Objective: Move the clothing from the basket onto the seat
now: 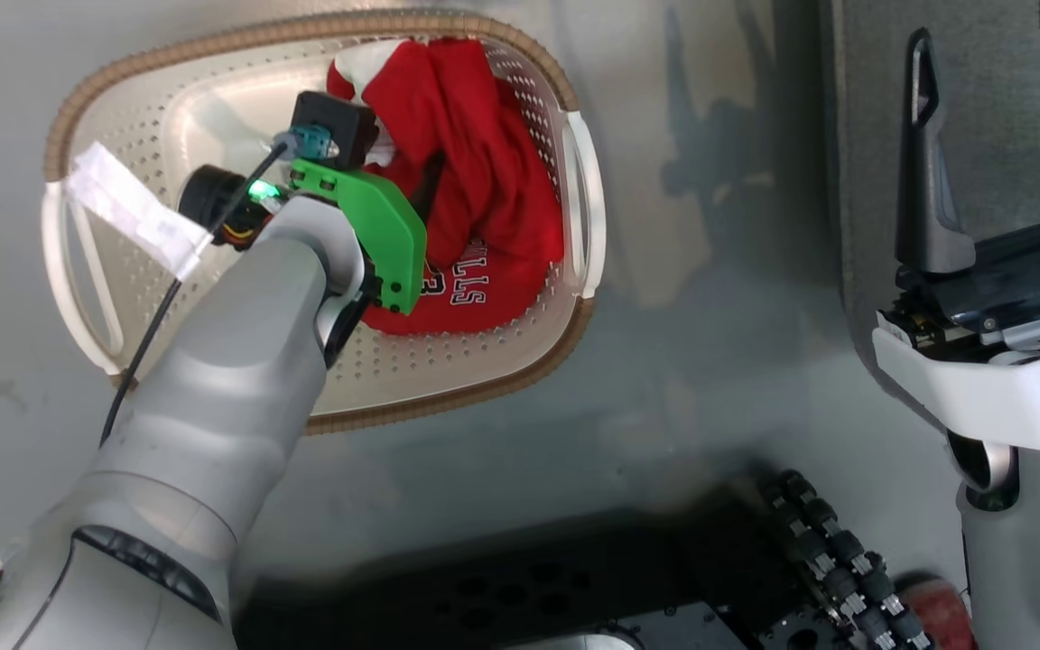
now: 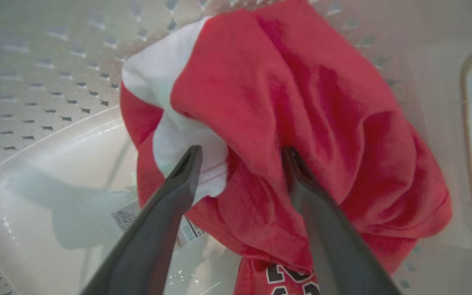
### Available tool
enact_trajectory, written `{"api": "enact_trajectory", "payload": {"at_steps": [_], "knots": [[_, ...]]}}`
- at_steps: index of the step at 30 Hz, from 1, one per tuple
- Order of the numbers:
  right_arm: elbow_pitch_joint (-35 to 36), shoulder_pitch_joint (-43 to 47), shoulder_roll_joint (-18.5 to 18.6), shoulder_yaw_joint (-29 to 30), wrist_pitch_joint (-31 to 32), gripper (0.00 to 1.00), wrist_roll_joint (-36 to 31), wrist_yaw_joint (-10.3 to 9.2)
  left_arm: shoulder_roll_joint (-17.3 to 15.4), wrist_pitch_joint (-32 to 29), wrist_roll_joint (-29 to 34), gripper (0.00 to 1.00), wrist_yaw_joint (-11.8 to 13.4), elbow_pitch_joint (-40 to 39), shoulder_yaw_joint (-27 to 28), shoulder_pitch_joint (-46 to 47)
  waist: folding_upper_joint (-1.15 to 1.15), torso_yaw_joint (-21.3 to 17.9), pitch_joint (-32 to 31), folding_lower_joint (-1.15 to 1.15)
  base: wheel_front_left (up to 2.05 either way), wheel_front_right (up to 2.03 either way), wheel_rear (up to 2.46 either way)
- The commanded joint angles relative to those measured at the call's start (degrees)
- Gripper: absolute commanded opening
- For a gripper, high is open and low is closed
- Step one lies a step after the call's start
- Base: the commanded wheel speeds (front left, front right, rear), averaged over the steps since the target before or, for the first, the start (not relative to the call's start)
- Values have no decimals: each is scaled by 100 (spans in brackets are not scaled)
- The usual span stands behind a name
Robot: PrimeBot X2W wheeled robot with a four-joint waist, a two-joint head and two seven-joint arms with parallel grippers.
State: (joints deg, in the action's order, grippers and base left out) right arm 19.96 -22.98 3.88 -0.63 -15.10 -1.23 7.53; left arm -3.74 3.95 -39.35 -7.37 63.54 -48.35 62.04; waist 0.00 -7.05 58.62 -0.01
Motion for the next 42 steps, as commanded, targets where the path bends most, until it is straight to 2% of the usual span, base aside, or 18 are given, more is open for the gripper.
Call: {"api": "enact_trajectory", "payload": {"at_steps": [1,9,18,20,21,26,36,42], "knots": [[62,-90,-9,-28,-9,100,-14,-8,-58,-14,-51,100,-13,64,-27,184,0,-61,388,1,0,0,0],[118,-9,36,-140,-9,100,-188,-8,6,-93,-585,100,-13,64,-157,352,0,-47,600,1,0,0,0],[248,114,42,-220,-9,100,-190,-8,27,-45,-585,100,-14,481,-557,549,0,-71,690,1,0,0,0],[270,125,31,-224,-9,100,-192,-8,27,50,-498,17,-14,565,-664,602,0,-82,697,1,0,0,0],[281,128,27,-224,-9,100,-189,-8,31,97,-477,0,-14,583,-711,610,0,-87,700,1,0,0,0],[267,71,3,-176,-9,100,-166,-8,-14,523,-213,0,-14,622,-1097,684,0,-88,702,1,0,0,0],[212,-333,-45,-212,-9,100,-99,-8,-84,961,-255,0,-14,701,-1287,623,0,-43,544,1,0,0,0],[-45,-342,-46,-274,-10,100,-129,-8,-99,1103,-459,0,-14,572,-1237,99,0,92,-155,1,0,0,0]]}}
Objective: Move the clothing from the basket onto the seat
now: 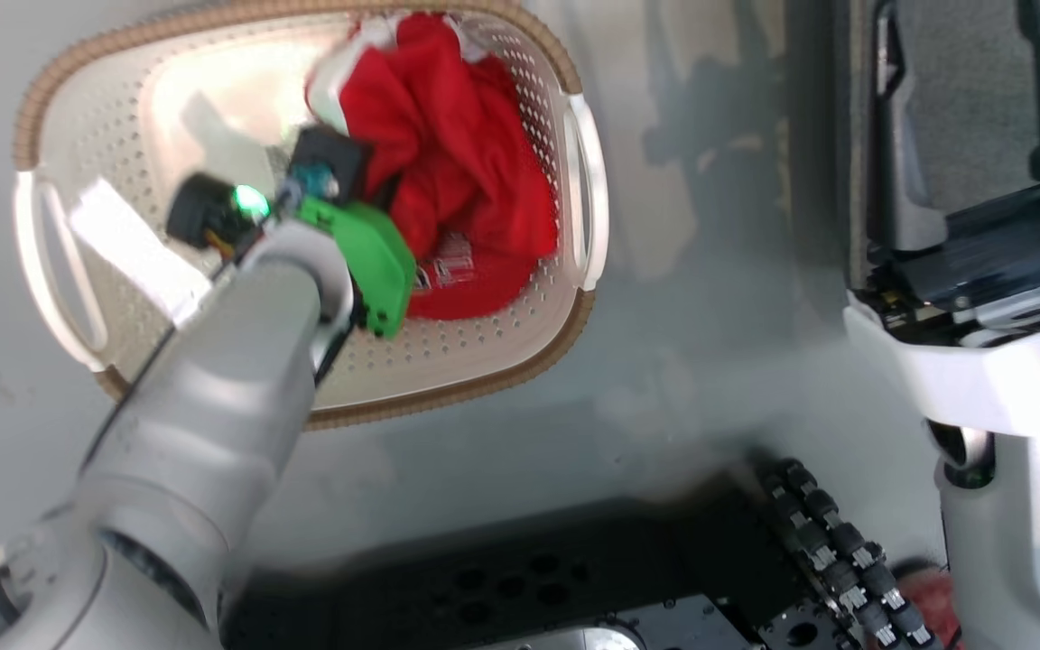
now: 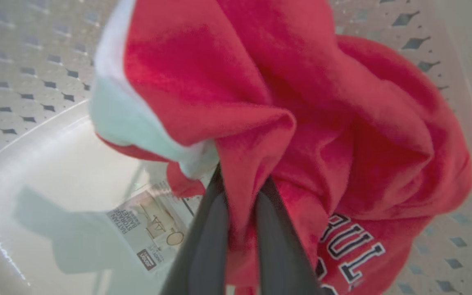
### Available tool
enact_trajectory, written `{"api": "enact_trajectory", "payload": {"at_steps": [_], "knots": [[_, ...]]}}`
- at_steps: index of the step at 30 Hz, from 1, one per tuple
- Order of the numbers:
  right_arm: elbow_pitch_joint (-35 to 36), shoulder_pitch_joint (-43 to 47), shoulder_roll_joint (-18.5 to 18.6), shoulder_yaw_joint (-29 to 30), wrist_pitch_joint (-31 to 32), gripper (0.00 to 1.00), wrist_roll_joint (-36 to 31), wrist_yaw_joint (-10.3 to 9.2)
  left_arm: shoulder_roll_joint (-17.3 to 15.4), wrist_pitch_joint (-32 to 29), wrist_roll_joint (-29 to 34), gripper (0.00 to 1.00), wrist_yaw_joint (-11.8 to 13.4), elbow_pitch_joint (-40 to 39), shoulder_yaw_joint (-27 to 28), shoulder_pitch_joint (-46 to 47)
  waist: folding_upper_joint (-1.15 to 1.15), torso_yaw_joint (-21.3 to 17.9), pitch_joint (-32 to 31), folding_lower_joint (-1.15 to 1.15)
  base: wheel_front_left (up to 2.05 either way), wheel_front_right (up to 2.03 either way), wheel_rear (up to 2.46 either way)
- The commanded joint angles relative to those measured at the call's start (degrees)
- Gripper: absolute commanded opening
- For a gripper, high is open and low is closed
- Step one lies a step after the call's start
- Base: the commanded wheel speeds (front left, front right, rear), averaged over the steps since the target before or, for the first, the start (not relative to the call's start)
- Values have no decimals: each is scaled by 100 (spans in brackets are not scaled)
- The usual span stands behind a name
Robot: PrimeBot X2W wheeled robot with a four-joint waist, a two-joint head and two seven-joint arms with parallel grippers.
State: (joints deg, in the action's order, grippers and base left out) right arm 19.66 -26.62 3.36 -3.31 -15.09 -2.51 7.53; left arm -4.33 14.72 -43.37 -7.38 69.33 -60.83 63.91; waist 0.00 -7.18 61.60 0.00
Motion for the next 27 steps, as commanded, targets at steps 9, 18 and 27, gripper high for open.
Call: {"api": "enact_trajectory", "payload": {"at_steps": [9,18,27], "knots": [[-438,414,39,-92,-11,100,63,-8,-215,48,45,0,90,-859,545,-1042,0,308,-1802,0,0,0,0],[-965,1052,47,-330,-11,100,178,-8,-441,50,677,0,412,-2005,1452,-2262,0,376,-3289,0,0,0,0],[-1500,1692,5,-579,-11,100,353,-8,-639,51,1278,0,460,-3057,2204,-3406,0,321,-4648,0,0,0,0]]}}
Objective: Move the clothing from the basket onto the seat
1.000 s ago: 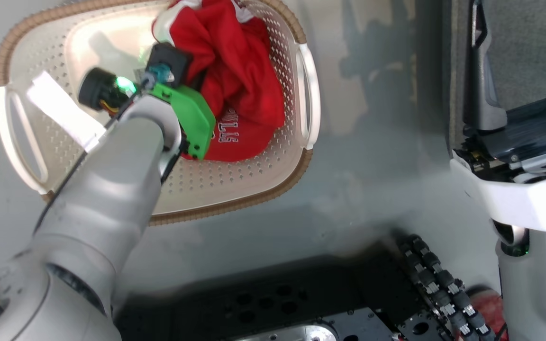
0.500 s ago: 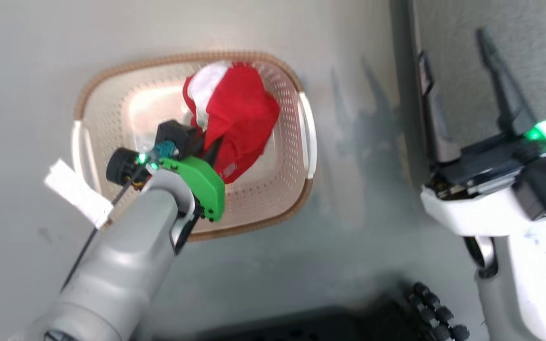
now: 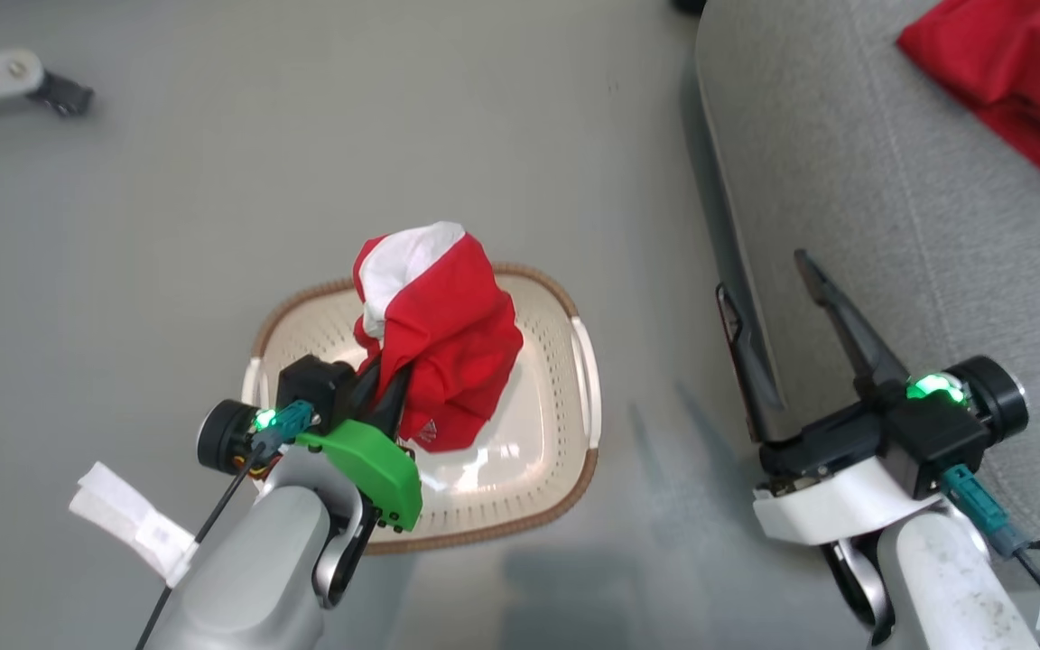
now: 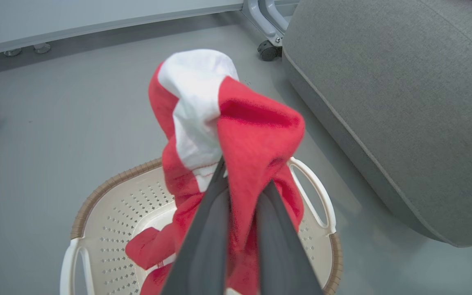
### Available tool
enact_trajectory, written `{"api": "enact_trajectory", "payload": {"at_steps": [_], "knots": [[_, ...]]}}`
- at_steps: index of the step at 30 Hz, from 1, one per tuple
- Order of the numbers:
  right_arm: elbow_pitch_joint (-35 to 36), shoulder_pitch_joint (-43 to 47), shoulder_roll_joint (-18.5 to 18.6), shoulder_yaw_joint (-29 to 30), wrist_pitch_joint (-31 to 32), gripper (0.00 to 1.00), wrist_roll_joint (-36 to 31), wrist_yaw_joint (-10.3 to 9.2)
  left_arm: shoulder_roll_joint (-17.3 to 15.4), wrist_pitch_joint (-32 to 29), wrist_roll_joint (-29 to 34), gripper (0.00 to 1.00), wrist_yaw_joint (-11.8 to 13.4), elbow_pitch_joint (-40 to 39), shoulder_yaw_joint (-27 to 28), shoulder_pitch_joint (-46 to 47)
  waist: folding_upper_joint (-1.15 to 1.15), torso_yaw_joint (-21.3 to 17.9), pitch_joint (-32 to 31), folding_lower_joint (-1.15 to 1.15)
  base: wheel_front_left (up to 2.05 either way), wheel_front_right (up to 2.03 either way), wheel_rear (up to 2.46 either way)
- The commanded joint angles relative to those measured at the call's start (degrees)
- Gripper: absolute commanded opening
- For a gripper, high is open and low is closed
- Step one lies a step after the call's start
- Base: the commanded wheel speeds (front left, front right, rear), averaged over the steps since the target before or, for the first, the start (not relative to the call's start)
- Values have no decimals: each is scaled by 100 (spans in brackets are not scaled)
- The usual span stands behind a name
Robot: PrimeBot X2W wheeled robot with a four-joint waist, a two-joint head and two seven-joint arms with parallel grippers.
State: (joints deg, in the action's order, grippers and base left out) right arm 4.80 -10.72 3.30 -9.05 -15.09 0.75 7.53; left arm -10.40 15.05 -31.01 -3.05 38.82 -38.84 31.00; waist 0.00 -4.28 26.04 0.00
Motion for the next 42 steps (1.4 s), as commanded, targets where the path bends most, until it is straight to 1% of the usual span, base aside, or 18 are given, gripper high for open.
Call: {"api": "enact_trajectory", "payload": {"at_steps": [1,9,13,17,22,27,30,38,42], "knots": [[-63,178,3,-50,-11,100,52,-8,-53,18,109,0,46,-136,95,-232,0,16,-1214,0,0,0,0],[-358,637,-14,-325,-10,100,204,-8,-143,18,398,0,188,-1045,658,-849,0,-88,-1942,0,0,0,0],[-432,787,8,-446,-10,100,244,-8,-182,18,534,0,213,-1423,823,-1076,0,-146,-2152,0,0,0,0],[-525,903,52,-548,-10,100,292,-8,-160,18,597,0,199,-1632,878,-1225,0,-165,-2354,0,0,0,0],[-671,984,112,-742,-11,100,382,-8,-88,19,630,0,211,-1796,833,-1312,0,-146,-2517,0,0,0,0],[-742,963,180,-936,-10,100,438,-8,-4,-43,539,0,143,-2045,742,-1327,0,-102,-2543,0,0,0,0],[-764,924,214,-1017,-10,100,456,-8,68,-136,465,0,57,-2275,652,-1328,0,-67,-2515,0,0,0,0],[-667,589,119,-1087,-10,100,437,-8,183,-435,614,0,-9,-3007,288,-1107,0,-14,-2325,0,0,0,0],[-594,370,78,-1191,-10,100,368,-8,277,-629,537,0,-91,-3297,96,-1056,0,-9,-2242,0,0,0,0]]}}
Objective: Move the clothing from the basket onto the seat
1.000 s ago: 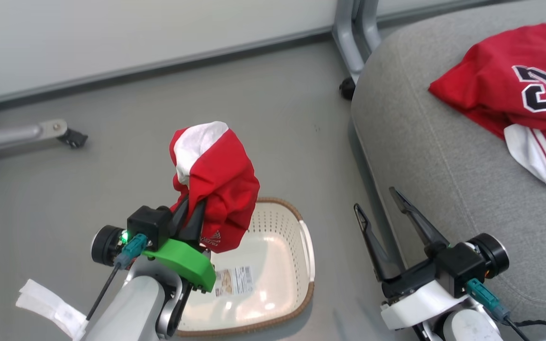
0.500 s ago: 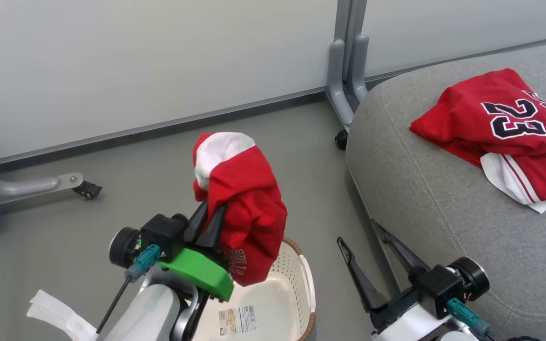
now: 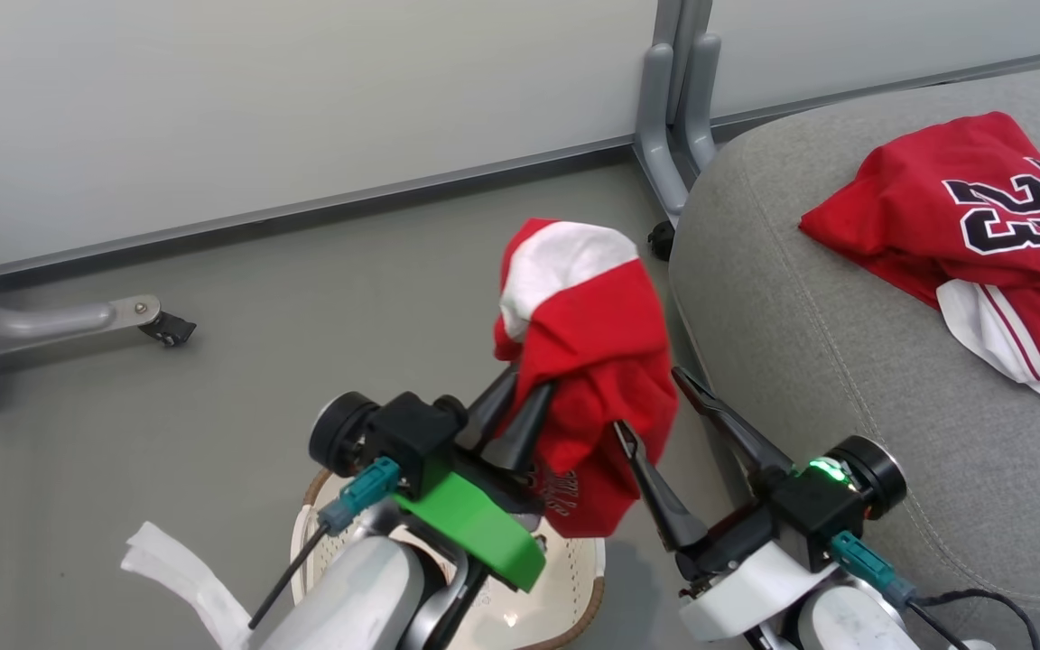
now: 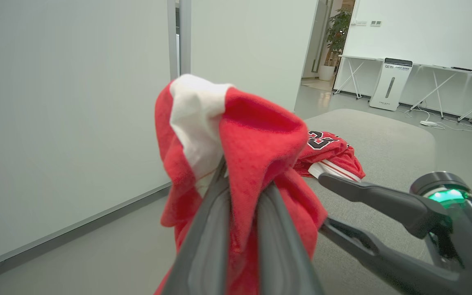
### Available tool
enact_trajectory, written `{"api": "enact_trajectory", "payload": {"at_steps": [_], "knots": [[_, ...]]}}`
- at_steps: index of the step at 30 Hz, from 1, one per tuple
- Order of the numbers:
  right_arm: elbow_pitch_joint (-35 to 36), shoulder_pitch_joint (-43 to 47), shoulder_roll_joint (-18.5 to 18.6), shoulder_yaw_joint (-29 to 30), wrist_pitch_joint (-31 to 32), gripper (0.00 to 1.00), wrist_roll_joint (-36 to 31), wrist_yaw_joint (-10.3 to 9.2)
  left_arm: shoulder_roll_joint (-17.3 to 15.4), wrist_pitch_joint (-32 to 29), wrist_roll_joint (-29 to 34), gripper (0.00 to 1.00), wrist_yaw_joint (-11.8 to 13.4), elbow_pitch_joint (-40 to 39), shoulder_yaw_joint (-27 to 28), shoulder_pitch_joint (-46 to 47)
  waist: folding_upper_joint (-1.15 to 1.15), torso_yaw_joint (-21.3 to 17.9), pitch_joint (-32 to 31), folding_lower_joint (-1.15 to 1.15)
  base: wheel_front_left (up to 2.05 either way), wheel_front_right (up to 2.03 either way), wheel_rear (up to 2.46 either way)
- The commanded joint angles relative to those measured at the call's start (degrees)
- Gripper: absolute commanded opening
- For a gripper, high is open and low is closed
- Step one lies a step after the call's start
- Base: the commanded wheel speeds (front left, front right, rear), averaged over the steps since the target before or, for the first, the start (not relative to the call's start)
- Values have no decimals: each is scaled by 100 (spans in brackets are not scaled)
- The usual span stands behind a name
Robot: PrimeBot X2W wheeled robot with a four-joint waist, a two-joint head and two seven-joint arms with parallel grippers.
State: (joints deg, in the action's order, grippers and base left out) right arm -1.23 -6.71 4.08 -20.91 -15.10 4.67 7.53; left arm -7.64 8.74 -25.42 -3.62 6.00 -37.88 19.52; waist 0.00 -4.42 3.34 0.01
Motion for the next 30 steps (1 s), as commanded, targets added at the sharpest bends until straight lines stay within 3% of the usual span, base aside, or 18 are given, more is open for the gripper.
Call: {"api": "enact_trajectory", "payload": {"at_steps": [1,18,19,20,21,30], "knots": [[7,-83,-3,-58,-9,100,-21,-8,12,-48,-11,0,-48,-83,-49,122,0,6,47,-1,0,0,0],[-804,-170,53,11,-9,100,-175,-8,72,-477,-45,0,-178,-881,-601,285,0,62,258,-1,0,0,0],[-836,-172,53,-8,-9,71,-155,-8,60,-491,-37,0,-179,-888,-610,289,0,60,260,-1,0,0,0],[-888,-173,66,-56,-8,29,-141,-8,51,-501,-36,0,-175,-905,-616,287,0,57,261,-1,0,0,0],[-911,-178,77,-80,-9,0,-124,-8,45,-503,-43,0,-170,-915,-618,287,0,54,264,-1,0,0,0],[-1031,-135,115,-163,-8,0,54,-8,-55,-549,15,0,-72,-870,-650,242,0,14,214,-1,0,0,0]]}}
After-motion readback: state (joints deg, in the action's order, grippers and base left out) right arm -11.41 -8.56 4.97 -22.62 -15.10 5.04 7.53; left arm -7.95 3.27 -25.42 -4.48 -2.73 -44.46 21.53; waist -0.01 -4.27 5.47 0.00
